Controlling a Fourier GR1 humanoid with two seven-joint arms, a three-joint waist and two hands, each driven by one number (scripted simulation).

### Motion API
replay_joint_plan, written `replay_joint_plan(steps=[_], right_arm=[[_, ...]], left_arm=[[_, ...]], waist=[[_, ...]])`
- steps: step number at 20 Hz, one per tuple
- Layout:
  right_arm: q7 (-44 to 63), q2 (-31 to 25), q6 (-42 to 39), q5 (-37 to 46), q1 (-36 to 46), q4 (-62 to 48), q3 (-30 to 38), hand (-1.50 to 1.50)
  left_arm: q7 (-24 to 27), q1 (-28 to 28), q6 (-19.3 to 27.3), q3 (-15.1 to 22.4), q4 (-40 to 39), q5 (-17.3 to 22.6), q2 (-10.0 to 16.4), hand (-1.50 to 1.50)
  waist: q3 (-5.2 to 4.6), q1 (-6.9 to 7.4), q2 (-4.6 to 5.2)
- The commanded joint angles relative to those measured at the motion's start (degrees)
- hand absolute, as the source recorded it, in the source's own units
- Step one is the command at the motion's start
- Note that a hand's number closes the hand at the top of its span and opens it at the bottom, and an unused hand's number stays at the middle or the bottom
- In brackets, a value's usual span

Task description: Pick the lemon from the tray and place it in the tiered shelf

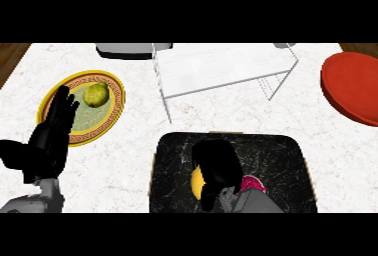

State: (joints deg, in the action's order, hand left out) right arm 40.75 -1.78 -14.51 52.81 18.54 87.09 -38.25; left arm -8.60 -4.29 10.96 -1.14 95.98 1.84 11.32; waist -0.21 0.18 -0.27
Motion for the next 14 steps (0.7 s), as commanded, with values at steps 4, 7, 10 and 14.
replay_joint_plan(steps=[4, 7, 10, 14], right_arm=[[6.31, 1.74, 9.02, -6.35, 1.41, 13.25, -0.39, 1.5], [15.94, 1.76, 10.7, -8.1, 6.52, 21.68, 0.27, 1.5], [21.98, 1.77, 9.43, -3.48, 8.49, 27.36, 2.68, 1.5], [28.05, 1.76, 6.19, -1.66, 16.39, 28.04, 7.39, 1.5]], left_arm=[[-0.09, -1.22, -1.76, -2.94, -0.26, 1.66, 2.14, 0.0], [1.46, 1.48, -0.45, -0.08, -1.19, -0.42, -0.58, 0.0], [-0.62, -2.11, -0.41, -1.65, -2.23, 0.03, 0.48, 0.0], [0.04, 0.25, -2.06, -2.33, -0.12, 1.19, 1.11, 0.0]], waist=[[0.22, 0.04, 0.12], [0.17, 0.08, -0.06], [0.17, -0.74, -0.02], [0.17, -0.04, 0.06]])
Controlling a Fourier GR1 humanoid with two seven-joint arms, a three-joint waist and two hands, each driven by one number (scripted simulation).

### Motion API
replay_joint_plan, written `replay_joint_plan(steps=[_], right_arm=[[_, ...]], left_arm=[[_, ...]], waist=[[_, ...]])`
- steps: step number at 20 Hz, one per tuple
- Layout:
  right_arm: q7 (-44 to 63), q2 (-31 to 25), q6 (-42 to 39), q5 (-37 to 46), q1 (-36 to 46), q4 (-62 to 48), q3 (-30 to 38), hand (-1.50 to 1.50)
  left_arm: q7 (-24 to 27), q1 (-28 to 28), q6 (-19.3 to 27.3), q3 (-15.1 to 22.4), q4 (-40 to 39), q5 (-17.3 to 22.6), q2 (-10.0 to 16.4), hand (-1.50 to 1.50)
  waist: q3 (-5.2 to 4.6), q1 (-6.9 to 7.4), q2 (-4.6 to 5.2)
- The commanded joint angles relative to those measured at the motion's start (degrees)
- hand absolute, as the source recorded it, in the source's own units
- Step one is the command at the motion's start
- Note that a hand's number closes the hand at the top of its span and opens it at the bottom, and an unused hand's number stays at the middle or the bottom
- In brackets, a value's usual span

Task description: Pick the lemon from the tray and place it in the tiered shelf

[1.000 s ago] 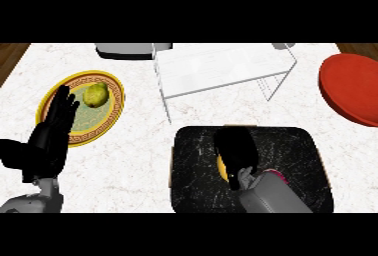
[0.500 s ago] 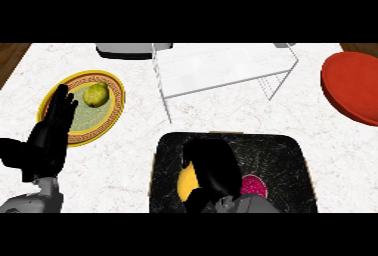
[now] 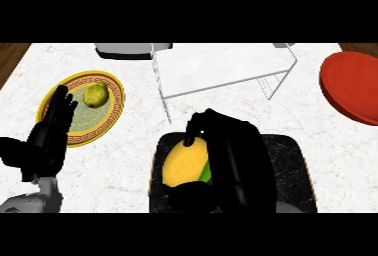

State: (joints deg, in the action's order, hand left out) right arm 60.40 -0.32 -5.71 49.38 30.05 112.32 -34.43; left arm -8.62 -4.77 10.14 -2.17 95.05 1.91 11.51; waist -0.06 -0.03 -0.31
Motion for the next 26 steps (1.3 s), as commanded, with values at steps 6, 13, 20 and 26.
replay_joint_plan(steps=[6, 13, 20, 26], right_arm=[[6.63, 0.29, -7.94, -0.1, 10.65, 0.25, 13.03, 1.5], [-8.04, -1.66, -0.42, 1.3, 12.75, -12.88, 24.16, 1.5], [-16.52, -0.25, 7.24, 2.59, 13.85, -24.41, 27.13, 1.5], [-27.57, -0.56, 16.69, 1.09, 16.84, -38.68, 31.43, 1.5]], left_arm=[[1.23, 0.21, -2.09, -1.91, -0.71, 1.31, 0.47, 0.0], [-0.37, 3.31, -2.03, 0.69, 5.04, -0.4, -0.84, 0.0], [-0.39, -1.51, 0.11, 0.2, -0.28, -2.29, -3.11, 0.0], [-0.24, 0.01, -2.59, -2.24, 0.54, -0.66, -1.03, 0.0]], waist=[[0.01, 0.2, 0.24], [0.06, 0.78, 0.37], [0.05, 0.35, 0.38], [0.06, 0.61, 0.44]])
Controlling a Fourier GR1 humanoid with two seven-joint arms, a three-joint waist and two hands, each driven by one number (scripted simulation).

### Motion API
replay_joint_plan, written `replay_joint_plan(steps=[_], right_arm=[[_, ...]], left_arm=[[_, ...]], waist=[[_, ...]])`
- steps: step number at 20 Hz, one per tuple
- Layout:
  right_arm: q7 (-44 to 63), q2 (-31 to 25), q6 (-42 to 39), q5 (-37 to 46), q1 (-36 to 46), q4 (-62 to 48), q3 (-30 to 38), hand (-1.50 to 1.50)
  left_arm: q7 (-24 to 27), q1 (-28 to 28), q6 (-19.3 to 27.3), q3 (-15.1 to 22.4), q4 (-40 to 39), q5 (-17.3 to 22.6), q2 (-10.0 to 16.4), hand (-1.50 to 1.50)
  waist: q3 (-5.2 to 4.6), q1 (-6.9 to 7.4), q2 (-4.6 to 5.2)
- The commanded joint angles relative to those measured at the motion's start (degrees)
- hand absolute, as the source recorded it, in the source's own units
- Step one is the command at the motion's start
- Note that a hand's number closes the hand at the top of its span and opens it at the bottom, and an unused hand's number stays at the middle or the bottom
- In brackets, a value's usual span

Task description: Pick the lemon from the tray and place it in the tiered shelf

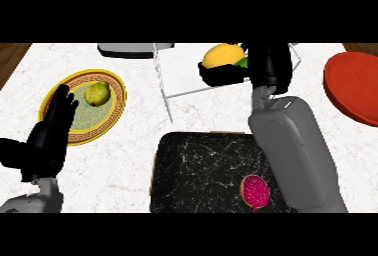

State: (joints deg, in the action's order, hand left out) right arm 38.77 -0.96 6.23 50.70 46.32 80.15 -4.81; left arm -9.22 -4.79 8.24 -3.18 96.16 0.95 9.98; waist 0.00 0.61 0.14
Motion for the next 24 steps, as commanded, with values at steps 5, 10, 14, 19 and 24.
replay_joint_plan(steps=[5, 10, 14, 19, 24], right_arm=[[-8.62, 0.24, 9.27, -0.76, 4.69, -12.24, 3.98, 1.5], [-15.85, -2.25, 11.78, -3.35, 11.43, -27.65, 9.08, 1.5], [-17.19, -0.49, 15.9, -7.62, 11.02, -31.42, 12.14, -1.5], [-21.1, 0.4, 17.19, -9.96, 17.03, -39.97, 13.94, -1.5], [-29.18, -3.67, 13.1, -15.96, 18.98, -43.67, 18.12, -1.5]], left_arm=[[3.98, 2.94, -1.19, -1.16, -0.86, -0.06, -0.81, 0.0], [-1.26, -0.4, -1.27, -0.55, 1.28, 0.13, -0.57, 0.0], [-2.4, 0.33, 0.08, 1.37, 3.45, -1.49, -2.09, 0.0], [-1.1, -3.27, -0.63, -0.77, -2.48, -1.5, -1.0, 0.0], [-0.08, 0.58, -2.41, -1.35, 2.2, 0.04, -0.42, 0.0]], waist=[[-0.01, -0.06, -0.06], [0.01, 0.38, 0.13], [0.02, 0.4, 0.07], [0.0, 0.3, 0.15], [0.01, 0.81, 0.23]])
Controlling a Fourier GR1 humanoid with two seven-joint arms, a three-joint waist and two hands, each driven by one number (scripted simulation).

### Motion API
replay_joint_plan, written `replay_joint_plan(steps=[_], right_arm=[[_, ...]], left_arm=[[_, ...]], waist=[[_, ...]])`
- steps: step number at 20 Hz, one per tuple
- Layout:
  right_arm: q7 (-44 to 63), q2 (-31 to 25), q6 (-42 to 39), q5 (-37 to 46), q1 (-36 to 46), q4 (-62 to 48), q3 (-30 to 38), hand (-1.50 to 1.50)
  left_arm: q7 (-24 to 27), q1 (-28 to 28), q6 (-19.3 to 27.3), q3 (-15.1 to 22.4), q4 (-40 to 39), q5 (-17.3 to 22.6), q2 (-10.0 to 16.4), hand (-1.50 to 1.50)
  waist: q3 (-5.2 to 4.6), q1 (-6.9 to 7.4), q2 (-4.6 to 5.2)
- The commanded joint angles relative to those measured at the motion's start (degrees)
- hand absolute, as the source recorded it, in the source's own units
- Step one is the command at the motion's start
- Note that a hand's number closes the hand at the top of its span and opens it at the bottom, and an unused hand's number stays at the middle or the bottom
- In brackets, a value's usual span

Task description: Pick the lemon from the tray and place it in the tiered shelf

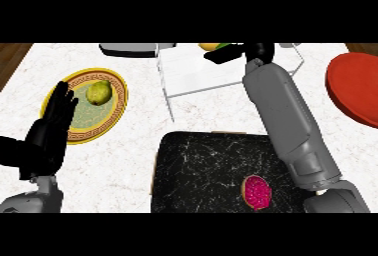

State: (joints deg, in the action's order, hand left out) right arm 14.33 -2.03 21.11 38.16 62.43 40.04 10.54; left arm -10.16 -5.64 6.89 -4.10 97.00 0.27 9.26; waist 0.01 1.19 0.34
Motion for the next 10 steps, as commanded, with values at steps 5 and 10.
replay_joint_plan(steps=[5, 10], right_arm=[[-7.87, -0.73, -0.4, -8.38, 1.27, 2.94, 4.2, -1.5], [-0.68, -1.98, 2.94, -8.28, 0.86, 9.43, 4.51, -1.5]], left_arm=[[2.35, 2.43, -0.26, -0.74, -0.68, -0.57, -0.14, 0.0], [2.78, 4.39, -0.54, -1.34, 1.07, 0.0, -0.36, 0.0]], waist=[[0.01, -0.53, -0.23], [-0.02, -1.08, -0.58]])
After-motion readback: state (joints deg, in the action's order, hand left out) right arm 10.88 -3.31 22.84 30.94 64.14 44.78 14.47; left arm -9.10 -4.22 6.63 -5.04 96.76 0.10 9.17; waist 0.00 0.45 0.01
